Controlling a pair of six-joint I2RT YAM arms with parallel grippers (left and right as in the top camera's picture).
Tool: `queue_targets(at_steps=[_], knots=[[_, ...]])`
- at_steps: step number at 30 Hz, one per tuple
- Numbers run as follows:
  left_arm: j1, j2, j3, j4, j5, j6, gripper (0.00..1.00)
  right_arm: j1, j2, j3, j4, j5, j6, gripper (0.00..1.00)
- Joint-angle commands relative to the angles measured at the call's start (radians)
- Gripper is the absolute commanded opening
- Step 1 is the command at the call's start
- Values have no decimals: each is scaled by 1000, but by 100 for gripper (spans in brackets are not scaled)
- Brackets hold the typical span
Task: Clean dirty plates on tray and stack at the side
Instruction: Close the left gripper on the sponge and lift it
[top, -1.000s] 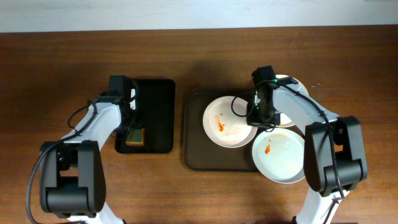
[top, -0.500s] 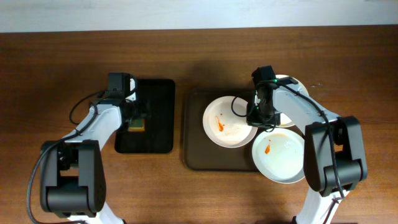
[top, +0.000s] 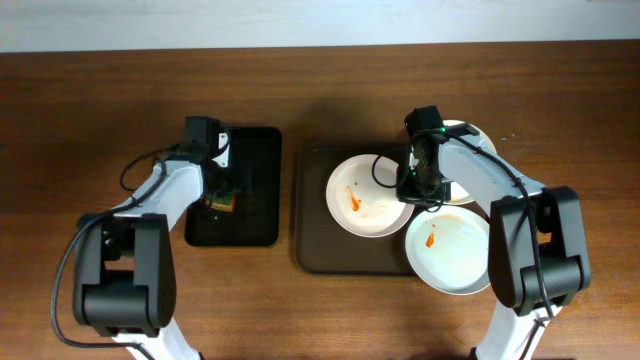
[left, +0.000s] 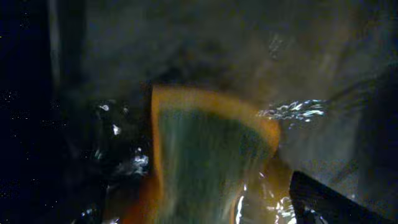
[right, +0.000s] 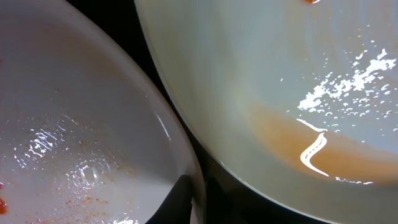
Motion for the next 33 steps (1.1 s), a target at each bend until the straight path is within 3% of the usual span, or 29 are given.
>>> queue_targets(at_steps=[1, 2, 3, 4, 5, 6, 7, 8, 10, 11, 12, 13, 14, 19, 23, 24, 26, 27, 29, 30, 31, 32, 33], knots=[[-3, 14, 10, -95, 12, 23, 61, 4, 13, -7, 1, 5, 4, 10], [-3, 14, 10, -106, 12, 23, 12, 4, 13, -7, 1, 5, 4, 11], [-3, 15, 10, -102, 12, 23, 5, 4, 13, -7, 1, 5, 4, 11], [-3, 14, 10, -102, 12, 23, 9, 4, 13, -7, 1, 5, 4, 10], [-3, 14, 10, -105, 12, 23, 36, 4, 13, -7, 1, 5, 4, 10], [-3, 14, 10, -111, 12, 23, 81, 4, 13, -7, 1, 5, 4, 11], [-3, 14, 10, -125, 12, 23, 86, 4, 13, -7, 1, 5, 4, 11], [-3, 14, 10, -139, 12, 23, 77, 4, 13, -7, 1, 5, 4, 11], [-3, 14, 10, -172, 12, 23, 29, 4, 13, -7, 1, 5, 4, 11], [-3, 14, 10, -174, 12, 23, 11, 4, 13, -7, 1, 5, 4, 11], [-3, 14, 10, -172, 12, 23, 1, 4, 13, -7, 1, 5, 4, 11], [-3, 14, 10, -168, 12, 23, 18, 4, 13, -7, 1, 5, 4, 11], [-3, 14, 10, -149, 11, 23, 100, 4, 13, -7, 1, 5, 3, 11], [-3, 15, 23, 58, 13, 23, 100, 4, 13, -7, 1, 5, 4, 11], [-19, 15, 10, 79, 15, 23, 100, 4, 13, -7, 1, 5, 4, 11], [-24, 17, 3, 80, 14, 23, 95, 4, 13, -7, 1, 5, 4, 11], [-24, 26, 3, 85, 13, 23, 84, 4, 13, -7, 1, 5, 4, 11], [-24, 29, 3, 87, 13, 23, 73, 4, 13, -7, 1, 5, 4, 11], [-25, 50, 3, 88, 13, 23, 28, 4, 13, -7, 1, 5, 4, 11], [-24, 60, 3, 89, 13, 23, 18, 4, 13, -7, 0, 5, 4, 11], [-24, 65, 3, 95, 13, 23, 18, 4, 13, -7, 1, 5, 4, 11], [-23, 65, 8, 93, 13, 23, 29, 4, 13, -7, 1, 5, 4, 11], [-24, 65, 27, 66, 15, 23, 65, 4, 13, -7, 1, 5, 4, 12]])
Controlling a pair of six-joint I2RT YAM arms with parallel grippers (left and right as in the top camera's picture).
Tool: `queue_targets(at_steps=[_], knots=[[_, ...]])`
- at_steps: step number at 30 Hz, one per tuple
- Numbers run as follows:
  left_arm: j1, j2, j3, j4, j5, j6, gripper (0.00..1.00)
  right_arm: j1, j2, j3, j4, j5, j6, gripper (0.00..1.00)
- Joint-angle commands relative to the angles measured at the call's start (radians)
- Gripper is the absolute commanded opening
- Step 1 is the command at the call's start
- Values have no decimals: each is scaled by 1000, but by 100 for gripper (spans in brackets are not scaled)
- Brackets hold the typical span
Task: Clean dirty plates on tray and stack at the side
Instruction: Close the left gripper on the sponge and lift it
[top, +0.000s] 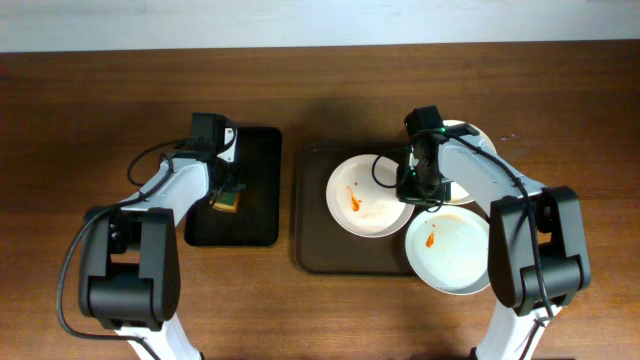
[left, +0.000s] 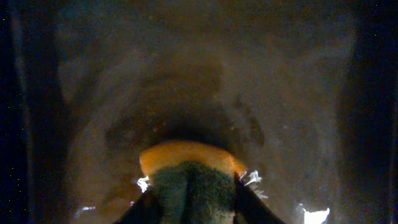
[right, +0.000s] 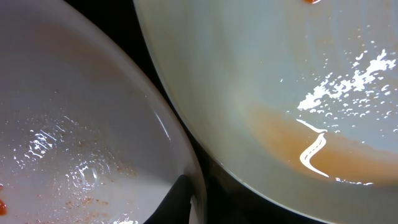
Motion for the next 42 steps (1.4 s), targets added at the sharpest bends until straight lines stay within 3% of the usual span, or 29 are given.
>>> queue_targets(at_steps=[1, 5, 6, 7, 8, 10, 13, 15, 16, 17, 19, 20, 21, 22, 24, 26, 29, 31, 32, 38, 40, 42], knots=[[1, 31, 42, -79, 11, 5, 87, 4, 13, -7, 0, 5, 5, 12], [0, 32, 94, -236, 8, 5, 84, 4, 13, -7, 0, 5, 4, 15], [0, 33, 92, -253, 8, 5, 77, 4, 13, -7, 1, 5, -5, 15], [0, 33, 92, -259, 8, 5, 66, 4, 13, -7, 4, 5, -11, 15], [0, 33, 92, -261, 8, 5, 42, 4, 13, -7, 4, 5, -11, 15], [0, 33, 92, -270, 12, 5, 13, 4, 13, -7, 4, 5, -11, 15], [0, 33, 92, -273, 31, 5, 6, 4, 13, -7, 4, 5, -11, 14], [0, 33, 93, -260, 30, 5, 11, 4, 13, -7, 4, 5, -11, 14], [0, 33, 93, -249, 30, 5, 28, 4, 13, -7, 4, 5, -11, 14], [0, 33, 97, -242, 29, 5, 29, 4, 13, -7, 4, 5, -11, 13], [0, 33, 119, -243, 29, 5, 0, 4, 13, -7, 4, 5, -11, 10], [0, 33, 132, -243, 29, 5, 2, 4, 13, -7, 4, 5, -11, 10], [0, 33, 134, -239, 29, 5, 53, 4, 13, -7, 4, 5, -11, 11], [0, 33, 134, -230, 30, 5, 72, 4, 13, -7, 4, 5, -11, 11], [0, 33, 131, -224, 29, 5, 71, 4, 13, -7, 4, 5, -11, 11], [0, 33, 127, -212, 27, 5, 82, 4, 13, -7, 4, 5, -11, 11], [0, 34, 111, -171, 27, 5, 77, 4, 13, -7, 4, 5, -11, 12], [0, 34, 91, -140, 27, 5, 71, 4, 13, -7, 3, 5, -11, 17], [0, 34, 79, -131, 27, 5, 58, 4, 13, -7, 3, 5, -11, 18], [0, 37, 56, -118, 27, 5, 54, 4, 13, -7, 3, 5, -11, 19], [0, 39, 56, -118, 27, 5, 37, 4, 13, -7, 4, 5, -11, 19], [0, 39, 56, -117, 27, 5, 27, 4, 13, -7, 8, 5, -11, 19]])
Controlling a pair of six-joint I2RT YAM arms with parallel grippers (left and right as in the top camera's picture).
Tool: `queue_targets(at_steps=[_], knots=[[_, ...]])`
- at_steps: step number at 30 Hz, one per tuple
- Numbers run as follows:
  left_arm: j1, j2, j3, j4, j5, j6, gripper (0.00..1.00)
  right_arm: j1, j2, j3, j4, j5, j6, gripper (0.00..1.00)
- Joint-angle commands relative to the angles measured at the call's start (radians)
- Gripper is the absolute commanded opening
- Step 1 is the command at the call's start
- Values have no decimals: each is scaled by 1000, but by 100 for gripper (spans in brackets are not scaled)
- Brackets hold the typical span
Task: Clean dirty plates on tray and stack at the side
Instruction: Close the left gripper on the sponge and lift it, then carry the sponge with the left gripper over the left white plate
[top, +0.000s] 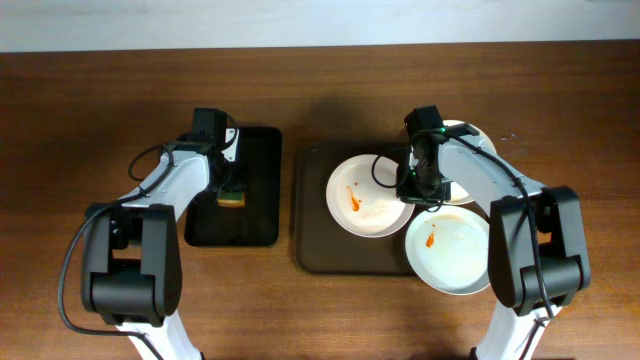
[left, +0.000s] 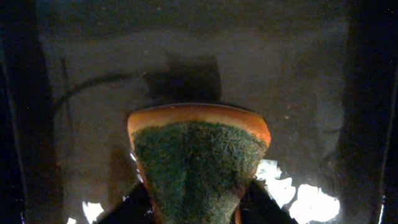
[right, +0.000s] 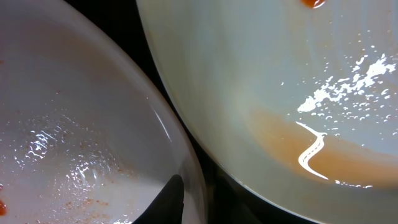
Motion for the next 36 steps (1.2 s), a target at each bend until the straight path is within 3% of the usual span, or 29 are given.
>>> queue_targets(at_steps=[1, 3, 5, 6, 12, 16, 18, 19, 26, 29, 32, 36], knots=[[2, 18, -10, 1, 9, 5, 20, 4, 13, -7, 8, 5, -3, 19], [2, 18, -10, 1, 9, 5, 15, 4, 13, -7, 8, 5, -3, 16], [2, 18, -9, 2, 8, 5, 11, 4, 13, -7, 8, 5, -3, 5], [2, 17, -3, -2, 8, 5, 0, 4, 13, -7, 8, 5, -3, 4], [2, -108, 25, -29, -3, 5, 0, 4, 13, -7, 8, 5, -3, 4], [2, -226, 25, -45, -17, -86, 0, 4, 13, -7, 8, 5, -3, 25], [2, -272, 32, -67, -17, -115, 0, 4, 13, -7, 8, 5, -3, 54], [2, -279, 44, -88, -17, -115, 0, 4, 13, -7, 8, 5, -3, 59], [2, -279, 106, -213, -2, -115, 0, 4, 13, -7, 8, 5, -3, 62], [3, -279, 121, -213, 148, -115, 0, 4, 13, -5, 8, 4, -3, 62], [2, -279, 166, -214, 391, -117, 0, 4, 13, 2, 5, -14, -24, 63], [3, -279, 177, -214, 454, -162, 0, 4, 9, 28, -31, -30, -44, 64]])
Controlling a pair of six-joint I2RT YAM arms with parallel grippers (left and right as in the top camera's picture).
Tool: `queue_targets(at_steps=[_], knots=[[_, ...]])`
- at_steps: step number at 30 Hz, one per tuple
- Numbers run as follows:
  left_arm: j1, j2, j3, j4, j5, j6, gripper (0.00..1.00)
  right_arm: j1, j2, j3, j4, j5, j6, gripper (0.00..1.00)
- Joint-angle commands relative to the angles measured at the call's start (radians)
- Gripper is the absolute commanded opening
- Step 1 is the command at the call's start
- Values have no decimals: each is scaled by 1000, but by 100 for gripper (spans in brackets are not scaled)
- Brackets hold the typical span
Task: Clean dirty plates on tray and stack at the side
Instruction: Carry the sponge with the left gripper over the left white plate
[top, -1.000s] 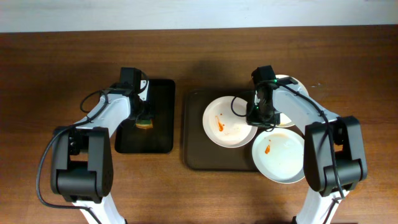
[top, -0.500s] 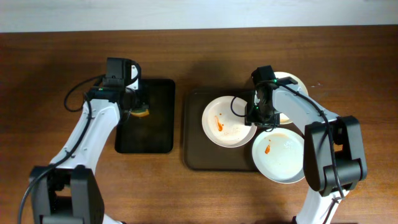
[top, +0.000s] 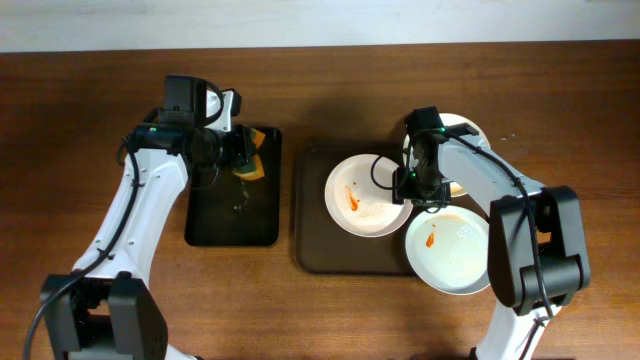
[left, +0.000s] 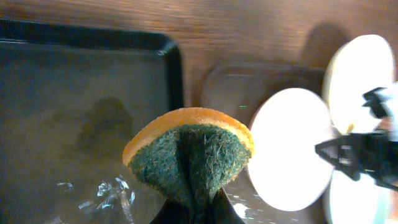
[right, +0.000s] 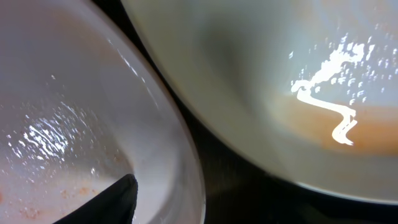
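My left gripper (top: 238, 158) is shut on a wet orange sponge with a green scrub face (left: 189, 149), held above the right end of the black water tray (top: 215, 215). Three white plates smeared with red sauce lie on or over the brown tray (top: 310, 250): a middle plate (top: 365, 200), a back plate (top: 462, 135) and a front plate (top: 450, 250). My right gripper (top: 412, 188) is shut on the middle plate's right rim (right: 186, 155); one dark finger (right: 106, 202) lies inside the plate and the other is hidden beneath the rim.
The black tray (left: 74, 93) holds a shallow film of water. Brown wooden table (top: 320, 90) surrounds both trays. The back plate (right: 280, 93) sits very close to the gripped rim. The front plate overhangs the brown tray's front right corner.
My left gripper has risen out of the black tray with the sponge and turned toward the plates. The right gripper's view of the plate rim has tilted slightly.
The left gripper was low in the water tray with the sponge between its jaws, then shut on it against the wet bottom, then held it just above the water. Now the sponge hangs over the tray's right end. The right gripper stayed on the middle plate's rim throughout.
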Motion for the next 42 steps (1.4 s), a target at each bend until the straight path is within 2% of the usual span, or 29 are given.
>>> queue_targets(at_steps=[1, 5, 9, 11, 13, 14, 15, 16, 17, 21, 28, 33, 36, 41, 42], knots=[[3, -20, 31, -6, 102, -45, 0, 4, 4, 26, -11, -10, -18, 65], [2, -3, 169, -143, 63, -44, 0, 3, -26, 70, -80, -29, -63, 65], [0, 92, 459, -415, -11, -13, 0, 3, -85, 182, -195, -29, -63, 65], [-16, 161, 543, -482, -8, 3, 0, 2, -96, 246, -283, -28, -63, 65], [-58, 228, 551, -473, 48, 10, 0, -15, -96, 276, -352, -37, -63, 62], [-85, 264, 551, -456, 83, 9, 0, -27, -96, 274, -360, -59, -63, 57], [-116, 304, 551, -422, 105, 9, 0, -40, -93, 266, -359, -67, -67, 37], [-137, 331, 551, -391, 105, 9, 0, -54, -92, 254, -357, -68, -75, 27], [-162, 361, 551, -357, 105, 9, 0, -71, -92, 233, -340, -101, -90, 23], [-232, 403, 551, -262, 105, 5, 0, -90, -86, 134, -216, -153, -127, 31], [-287, 418, 551, -199, 82, 5, 0, -87, -86, -64, 46, -153, -116, 33], [-286, 418, 551, -198, 82, 5, 0, -87, -84, -126, 148, -157, -111, 23], [-297, 428, 546, -211, 82, 0, 0, -87, -84, -126, 150, -176, -111, 4], [-364, 481, 531, -167, 56, -68, 0, -87, -84, -126, 150, -187, -111, 4], [-375, 498, 531, -155, 57, -113, 0, -87, -84, -126, 150, -187, -111, 4]])
